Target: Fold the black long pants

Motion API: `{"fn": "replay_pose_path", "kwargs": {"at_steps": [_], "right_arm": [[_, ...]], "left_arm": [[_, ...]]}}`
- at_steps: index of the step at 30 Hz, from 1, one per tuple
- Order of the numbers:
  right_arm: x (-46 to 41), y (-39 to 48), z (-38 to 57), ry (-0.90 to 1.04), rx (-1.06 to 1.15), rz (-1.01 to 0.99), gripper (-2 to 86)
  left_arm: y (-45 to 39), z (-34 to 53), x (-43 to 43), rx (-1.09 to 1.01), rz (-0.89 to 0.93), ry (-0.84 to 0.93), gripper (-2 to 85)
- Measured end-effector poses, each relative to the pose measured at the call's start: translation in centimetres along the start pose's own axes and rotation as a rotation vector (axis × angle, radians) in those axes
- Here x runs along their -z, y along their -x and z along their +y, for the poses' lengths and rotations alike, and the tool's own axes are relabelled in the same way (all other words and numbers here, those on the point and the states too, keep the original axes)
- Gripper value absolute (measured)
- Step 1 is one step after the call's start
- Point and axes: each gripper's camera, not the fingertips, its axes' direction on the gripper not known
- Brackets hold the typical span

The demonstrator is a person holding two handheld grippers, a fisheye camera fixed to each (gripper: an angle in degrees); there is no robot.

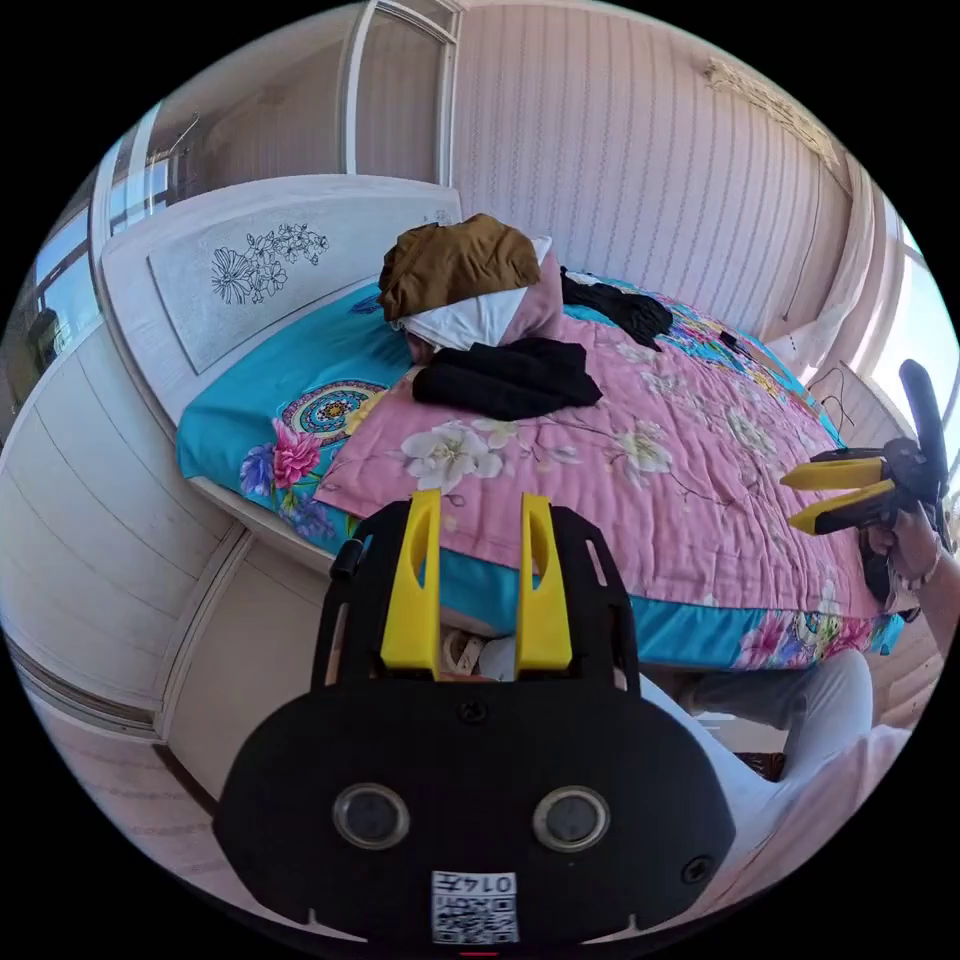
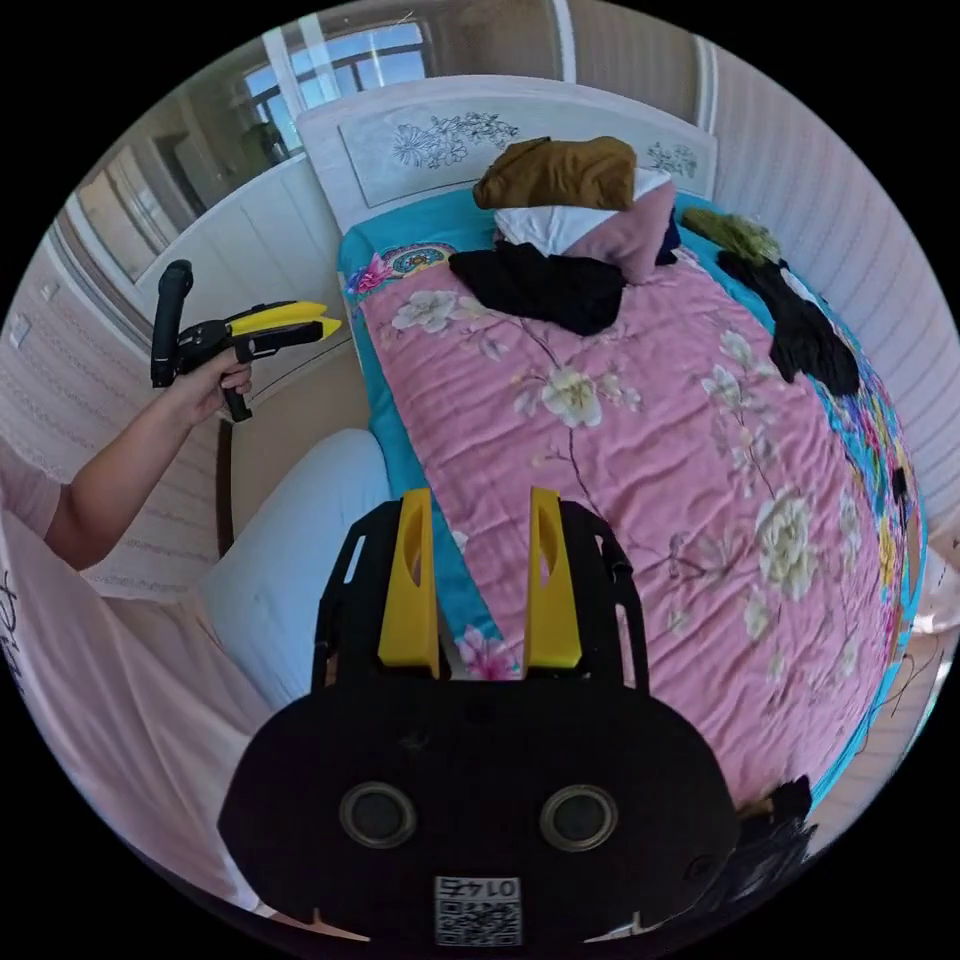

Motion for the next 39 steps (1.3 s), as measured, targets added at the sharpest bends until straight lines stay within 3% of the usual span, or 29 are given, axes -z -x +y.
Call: {"fn": "replay_pose_path", "kwargs": {"at_steps": [4,11,15,19,24,28,33,35,39], "right_arm": [[-5.5,-1.0,-10.1,0.037,0.102,0.011,12.9],[-15.5,-5.8,-23.6,0.101,0.033,0.067,12.0],[-19.8,-7.8,-28.3,0.124,-0.038,0.078,12.0],[-23.5,-10.3,-29.8,0.212,-0.102,0.063,4.9],[-19.5,-11.6,-26.1,0.079,-0.059,0.008,1.6],[-13.7,-11.5,-16.8,-0.099,-0.123,-0.097,1.2],[-15.9,-6.3,-7.3,0.037,-0.125,-0.286,1.2],[-19.4,-4.1,-4.9,0.156,-0.121,-0.362,1.3],[-20.7,-3.1,-4.2,0.176,-0.095,-0.431,2.0]], "left_arm": [[4.5,-4.3,-1.5,0.025,0.016,0.002,11.4],[10.8,-15.9,-5.4,0.035,0.035,-0.006,11.1],[13.8,-20.2,-9.2,0.083,0.001,0.128,9.5],[15.7,-21.1,-7.3,0.047,0.039,0.150,5.3],[16.9,-18.6,3.3,-0.032,0.195,0.010,0.6],[17.9,-12.6,12.0,-0.002,0.280,-0.059,0.1],[21.8,-2.6,15.7,0.218,0.247,0.153,0.3],[22.5,-1.3,16.8,0.220,0.215,0.187,0.3],[24.1,-1.1,20.6,0.238,0.209,0.170,-0.1]]}}
